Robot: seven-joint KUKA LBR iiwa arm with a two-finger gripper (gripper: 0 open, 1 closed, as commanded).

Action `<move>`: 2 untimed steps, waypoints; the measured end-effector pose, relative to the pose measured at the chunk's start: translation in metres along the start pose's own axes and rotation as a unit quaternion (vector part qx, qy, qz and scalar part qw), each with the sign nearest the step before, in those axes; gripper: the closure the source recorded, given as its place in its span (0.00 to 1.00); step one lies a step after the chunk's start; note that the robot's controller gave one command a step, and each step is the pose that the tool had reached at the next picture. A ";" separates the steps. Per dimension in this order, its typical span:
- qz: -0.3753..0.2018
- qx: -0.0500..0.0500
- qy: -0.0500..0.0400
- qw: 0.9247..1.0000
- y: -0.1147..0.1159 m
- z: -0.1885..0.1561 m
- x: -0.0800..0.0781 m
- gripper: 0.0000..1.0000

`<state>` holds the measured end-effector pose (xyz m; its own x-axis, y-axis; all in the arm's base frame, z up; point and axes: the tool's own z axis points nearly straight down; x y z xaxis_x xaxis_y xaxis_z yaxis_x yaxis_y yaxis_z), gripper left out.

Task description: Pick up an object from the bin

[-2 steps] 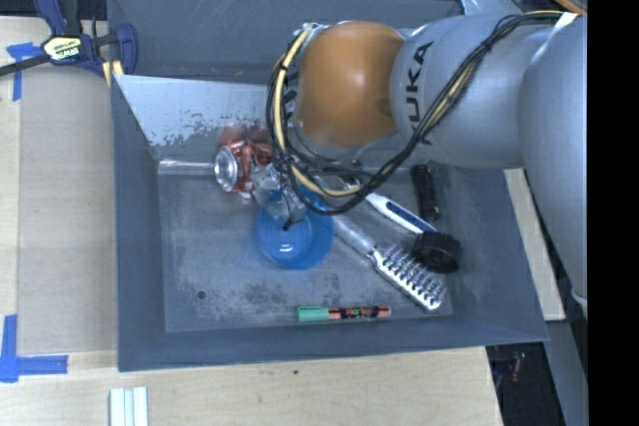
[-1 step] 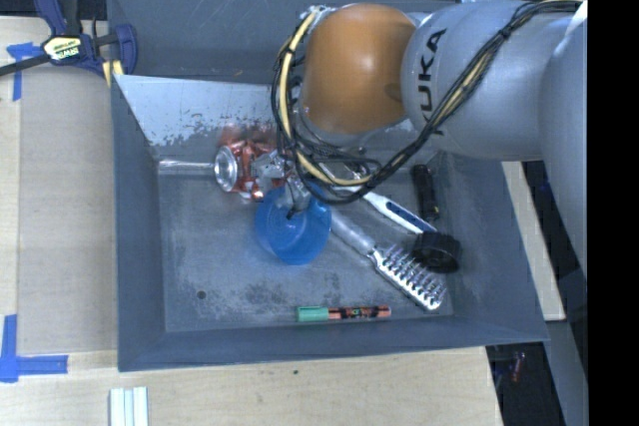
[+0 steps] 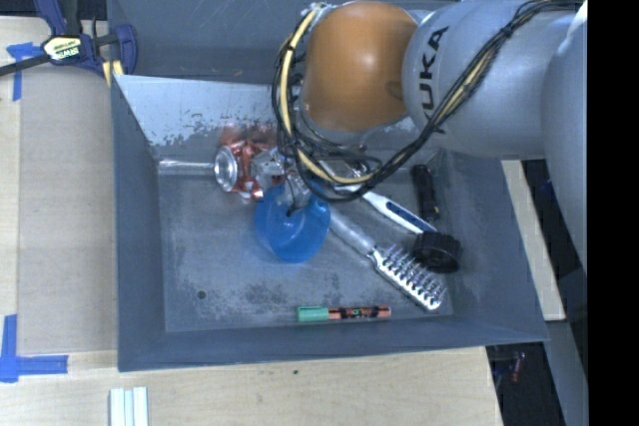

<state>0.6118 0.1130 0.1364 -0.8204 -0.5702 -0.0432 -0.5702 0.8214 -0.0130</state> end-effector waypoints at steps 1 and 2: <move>0.001 -0.001 0.001 1.000 0.000 -0.020 0.000 1.00; 0.002 0.001 -0.002 1.000 -0.001 -0.033 -0.002 1.00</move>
Offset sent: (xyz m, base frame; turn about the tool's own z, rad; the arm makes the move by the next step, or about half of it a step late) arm -0.0012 -0.0002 0.0320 0.0010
